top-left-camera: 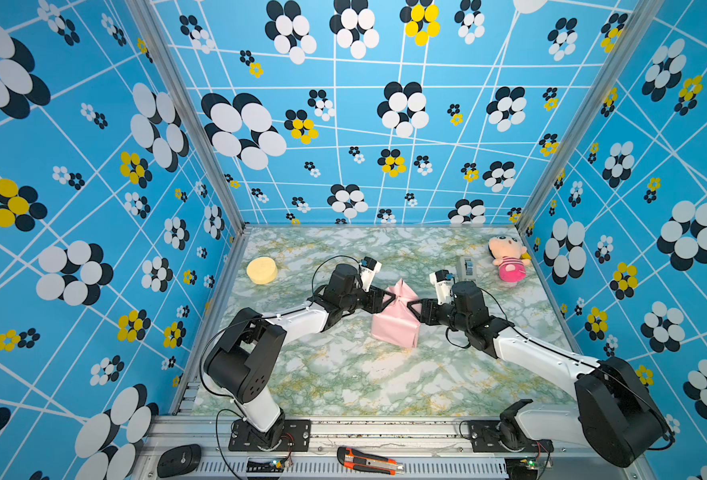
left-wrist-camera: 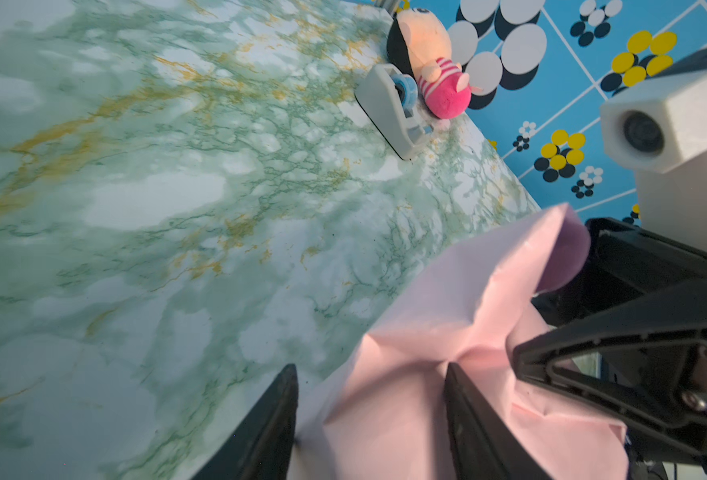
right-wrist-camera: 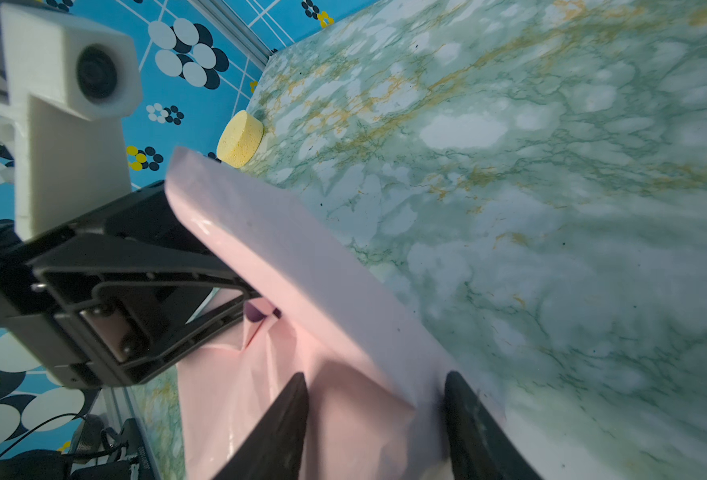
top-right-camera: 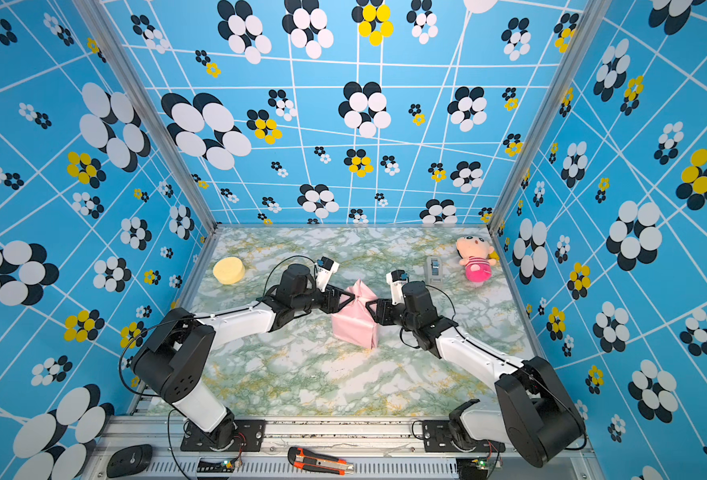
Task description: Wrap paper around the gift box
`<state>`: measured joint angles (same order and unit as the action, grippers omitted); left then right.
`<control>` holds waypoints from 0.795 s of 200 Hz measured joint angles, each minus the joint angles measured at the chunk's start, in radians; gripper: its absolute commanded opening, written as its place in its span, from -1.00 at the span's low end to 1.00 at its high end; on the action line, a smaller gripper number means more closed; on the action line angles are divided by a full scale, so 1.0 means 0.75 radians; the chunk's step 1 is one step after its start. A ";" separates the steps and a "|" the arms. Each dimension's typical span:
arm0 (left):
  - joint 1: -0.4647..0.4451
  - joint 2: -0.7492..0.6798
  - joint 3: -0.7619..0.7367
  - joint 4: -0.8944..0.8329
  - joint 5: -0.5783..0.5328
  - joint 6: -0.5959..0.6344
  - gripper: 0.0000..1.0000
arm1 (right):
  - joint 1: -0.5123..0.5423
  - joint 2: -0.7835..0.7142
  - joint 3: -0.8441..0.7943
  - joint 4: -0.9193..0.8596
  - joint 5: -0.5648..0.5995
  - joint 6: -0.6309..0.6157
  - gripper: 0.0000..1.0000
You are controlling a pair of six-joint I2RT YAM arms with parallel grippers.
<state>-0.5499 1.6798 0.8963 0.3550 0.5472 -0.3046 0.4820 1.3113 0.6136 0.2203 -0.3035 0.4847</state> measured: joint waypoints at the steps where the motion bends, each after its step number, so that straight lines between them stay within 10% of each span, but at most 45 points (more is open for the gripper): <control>1: 0.000 0.000 0.002 -0.003 0.003 0.004 0.15 | -0.001 0.000 0.000 0.000 -0.003 -0.002 0.09; 159: 0.026 0.182 0.296 -0.293 0.288 0.390 -0.11 | -0.095 0.073 0.222 -0.342 -0.212 -0.436 0.18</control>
<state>-0.5301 1.8164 1.1183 0.1349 0.7631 -0.0124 0.4107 1.3663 0.7803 -0.0364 -0.4622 0.1574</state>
